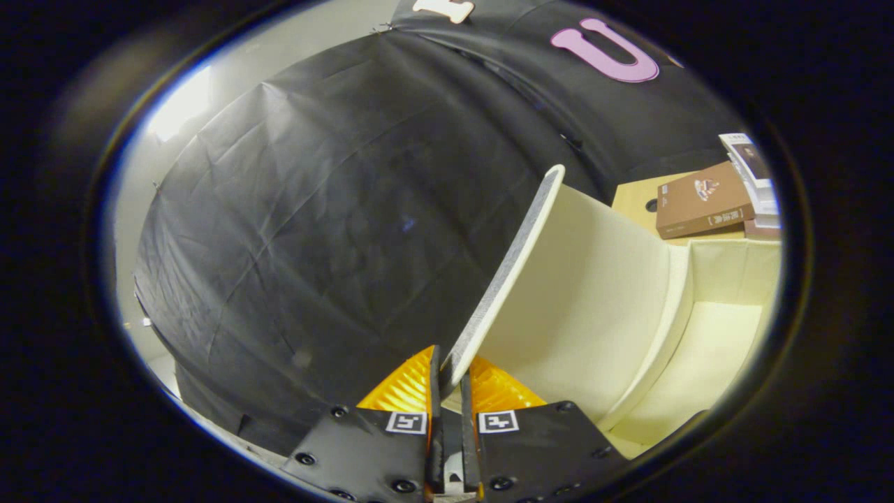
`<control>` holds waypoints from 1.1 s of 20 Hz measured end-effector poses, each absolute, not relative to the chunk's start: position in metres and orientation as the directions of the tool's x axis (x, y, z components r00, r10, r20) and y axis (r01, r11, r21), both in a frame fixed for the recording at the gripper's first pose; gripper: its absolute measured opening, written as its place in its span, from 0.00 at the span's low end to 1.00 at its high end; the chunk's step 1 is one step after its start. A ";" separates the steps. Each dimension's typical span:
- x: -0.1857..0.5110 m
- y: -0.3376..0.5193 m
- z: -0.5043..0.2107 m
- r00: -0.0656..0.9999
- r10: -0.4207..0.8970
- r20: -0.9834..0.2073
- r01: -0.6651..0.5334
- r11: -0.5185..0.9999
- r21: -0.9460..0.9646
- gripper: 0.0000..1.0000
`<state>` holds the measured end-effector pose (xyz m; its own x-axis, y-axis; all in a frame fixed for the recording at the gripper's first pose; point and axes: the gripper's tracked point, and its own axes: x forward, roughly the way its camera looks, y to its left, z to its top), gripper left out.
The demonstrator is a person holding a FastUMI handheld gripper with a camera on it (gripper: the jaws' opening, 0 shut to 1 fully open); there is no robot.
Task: Open the storage box then place both shoes into the box .Put the left shoe in first, then the right shoe, with the right side of both shoes facing outward in a uniform manner.
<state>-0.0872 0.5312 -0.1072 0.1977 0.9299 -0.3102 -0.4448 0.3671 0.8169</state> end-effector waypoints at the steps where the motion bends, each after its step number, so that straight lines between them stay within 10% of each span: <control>1: -0.090 0.537 -0.110 0.182 0.931 -0.317 -0.466 0.366 0.806 0.13; 12: -0.078 0.523 -0.122 0.292 0.887 -0.358 -0.660 0.457 0.596 1.00; 22: -0.039 0.403 -0.136 0.500 0.754 -0.427 -0.655 0.651 0.383 1.00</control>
